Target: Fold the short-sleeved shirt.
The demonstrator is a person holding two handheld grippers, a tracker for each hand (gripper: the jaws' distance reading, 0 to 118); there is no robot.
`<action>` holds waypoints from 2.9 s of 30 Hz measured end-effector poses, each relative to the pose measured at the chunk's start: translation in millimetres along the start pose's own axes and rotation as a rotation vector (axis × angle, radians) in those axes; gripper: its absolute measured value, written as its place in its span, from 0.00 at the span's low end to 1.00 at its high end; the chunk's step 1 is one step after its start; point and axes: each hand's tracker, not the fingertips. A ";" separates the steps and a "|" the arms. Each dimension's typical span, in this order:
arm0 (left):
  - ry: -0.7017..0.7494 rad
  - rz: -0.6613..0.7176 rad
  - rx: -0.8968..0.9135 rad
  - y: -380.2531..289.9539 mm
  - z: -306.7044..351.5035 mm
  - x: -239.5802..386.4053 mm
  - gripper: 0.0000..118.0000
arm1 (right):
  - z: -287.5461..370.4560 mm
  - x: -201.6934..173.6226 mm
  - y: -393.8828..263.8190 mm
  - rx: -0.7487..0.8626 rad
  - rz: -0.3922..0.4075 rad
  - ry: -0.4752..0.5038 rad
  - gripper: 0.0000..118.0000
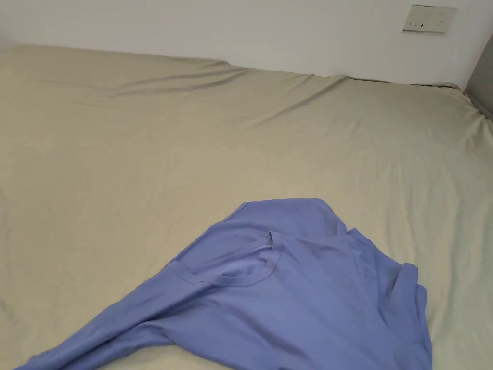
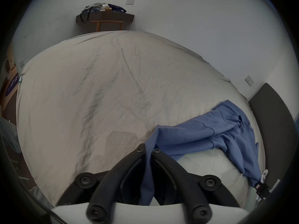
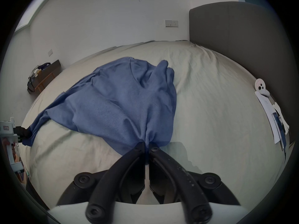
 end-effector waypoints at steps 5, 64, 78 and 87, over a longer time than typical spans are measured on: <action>0.042 -0.057 -0.016 -4.3 -4.1 3.6 0.09 | -5.6 -3.2 -2.5 -0.006 0.034 -0.024 0.05; 0.042 -0.245 -0.224 34.5 2.4 -7.1 0.87 | 133.3 -26.9 16.9 0.432 0.032 0.136 0.02; 0.018 -0.267 -0.202 20.8 15.9 21.3 0.01 | 96.5 -18.3 22.9 0.345 0.033 0.117 0.02; -0.036 -0.236 -0.193 23.9 11.9 7.2 0.01 | 72.1 7.4 83.9 0.374 0.075 0.078 0.03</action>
